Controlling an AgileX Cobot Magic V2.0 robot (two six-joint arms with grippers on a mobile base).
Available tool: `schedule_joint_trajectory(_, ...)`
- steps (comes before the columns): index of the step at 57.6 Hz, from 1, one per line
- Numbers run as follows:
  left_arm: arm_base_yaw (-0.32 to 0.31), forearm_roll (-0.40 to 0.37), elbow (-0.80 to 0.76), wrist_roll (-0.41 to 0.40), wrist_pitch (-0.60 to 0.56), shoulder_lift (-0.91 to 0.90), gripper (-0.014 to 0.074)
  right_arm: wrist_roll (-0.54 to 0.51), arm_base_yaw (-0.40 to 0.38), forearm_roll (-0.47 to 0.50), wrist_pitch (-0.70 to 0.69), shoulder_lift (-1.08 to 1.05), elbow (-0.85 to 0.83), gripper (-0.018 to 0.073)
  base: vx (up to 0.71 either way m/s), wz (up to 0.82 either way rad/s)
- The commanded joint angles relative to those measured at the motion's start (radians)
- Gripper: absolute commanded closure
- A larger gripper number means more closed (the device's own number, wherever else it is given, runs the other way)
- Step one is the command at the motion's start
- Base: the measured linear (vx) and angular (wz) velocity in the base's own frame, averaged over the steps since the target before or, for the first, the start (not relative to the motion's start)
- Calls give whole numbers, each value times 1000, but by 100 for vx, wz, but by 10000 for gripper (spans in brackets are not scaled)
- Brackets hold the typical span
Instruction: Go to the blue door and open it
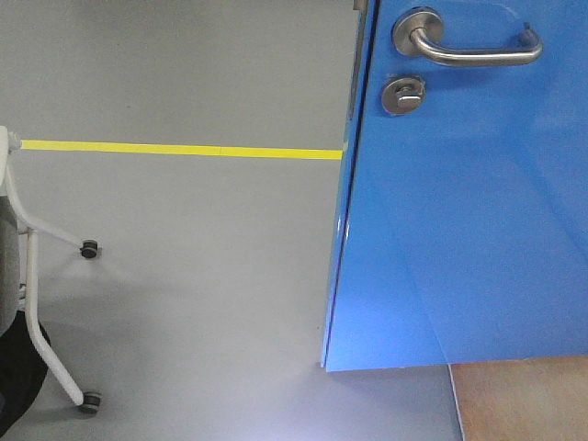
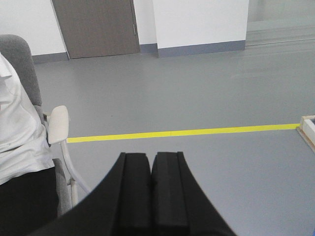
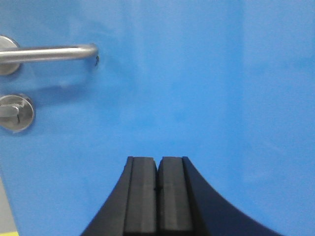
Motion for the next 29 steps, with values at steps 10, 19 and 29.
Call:
schedule_joint_trajectory(10, -2, -8, 4, -3, -85, -7, 526, 3, 3, -17, 3, -143, 21, 557, 0, 0)
schedule_joint_trajectory(19, -2, -8, 4, -3, -86, -7, 526, 3, 3, -16, 55, -133, 21, 557, 0, 0)
schedule_joint_trajectory(29, -2, -8, 4, -3, -86, -7, 526, 3, 2, -16, 83, -133, 21, 557, 0, 0)
